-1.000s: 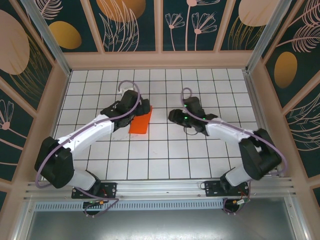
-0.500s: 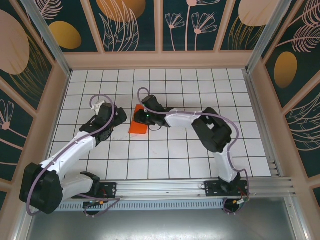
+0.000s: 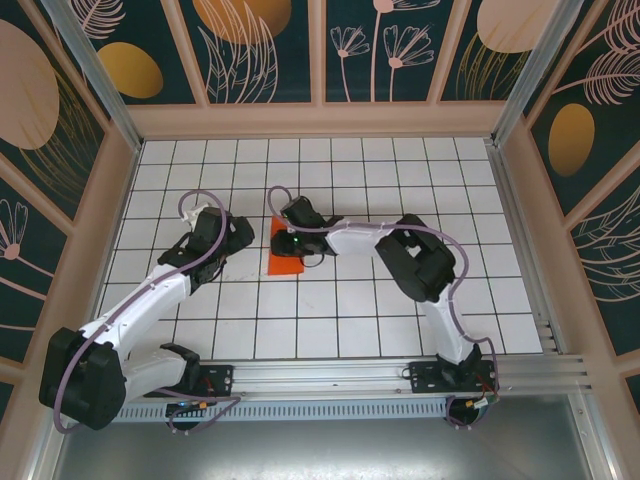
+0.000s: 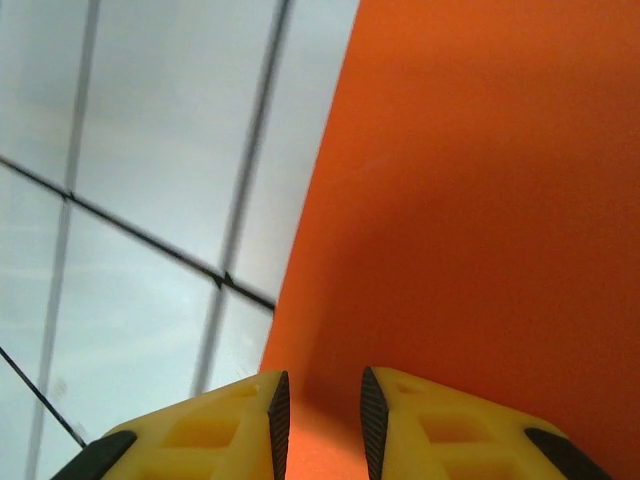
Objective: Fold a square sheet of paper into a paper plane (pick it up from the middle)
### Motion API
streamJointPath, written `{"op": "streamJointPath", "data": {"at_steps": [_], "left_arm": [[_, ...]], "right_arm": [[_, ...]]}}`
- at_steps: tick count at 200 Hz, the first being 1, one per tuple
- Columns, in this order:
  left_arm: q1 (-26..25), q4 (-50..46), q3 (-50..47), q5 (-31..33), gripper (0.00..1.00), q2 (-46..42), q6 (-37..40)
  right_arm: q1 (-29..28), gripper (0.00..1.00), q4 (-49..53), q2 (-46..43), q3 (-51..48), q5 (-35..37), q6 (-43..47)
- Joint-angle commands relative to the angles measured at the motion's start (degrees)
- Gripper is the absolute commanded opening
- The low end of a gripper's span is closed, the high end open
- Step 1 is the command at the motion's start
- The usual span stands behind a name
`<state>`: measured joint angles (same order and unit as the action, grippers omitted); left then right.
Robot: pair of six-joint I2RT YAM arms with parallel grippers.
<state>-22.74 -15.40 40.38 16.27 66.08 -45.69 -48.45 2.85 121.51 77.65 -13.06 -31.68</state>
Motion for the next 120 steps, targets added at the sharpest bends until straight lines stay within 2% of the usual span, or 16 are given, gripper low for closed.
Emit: {"op": "streamJointPath", "data": {"at_steps": [1,26,47,58,92,120], "left_arm": [[0.41,2.75,-0.96,-3.88,0.98,-0.02,1.13],[0.37,5.23,-1.08,-8.98,0.98,1.28,2.37],[0.42,8.31,-1.04,-15.25,0.98,3.33,3.50],[0.42,10.42,-1.09,-19.22,0.97,4.64,3.81],[-0.08,17.19,-1.37,-30.67,0.88,8.13,3.59],[-2.38,23.27,-1.29,-37.33,0.76,11.92,1.56]], "right_arm": [[1.72,0.30,9.75,-5.21,-10.14,0.80,10.01],[3.30,0.32,7.67,-12.39,-17.34,-0.97,11.55],[4.01,0.37,4.31,-17.97,-19.84,-3.00,7.21],[4.14,0.43,2.36,-21.44,-20.82,-2.62,4.08],[7.10,0.62,-0.27,-32.86,-26.44,0.88,-5.39],[12.29,0.67,-0.86,-41.23,-33.63,-1.93,-11.90]]}}
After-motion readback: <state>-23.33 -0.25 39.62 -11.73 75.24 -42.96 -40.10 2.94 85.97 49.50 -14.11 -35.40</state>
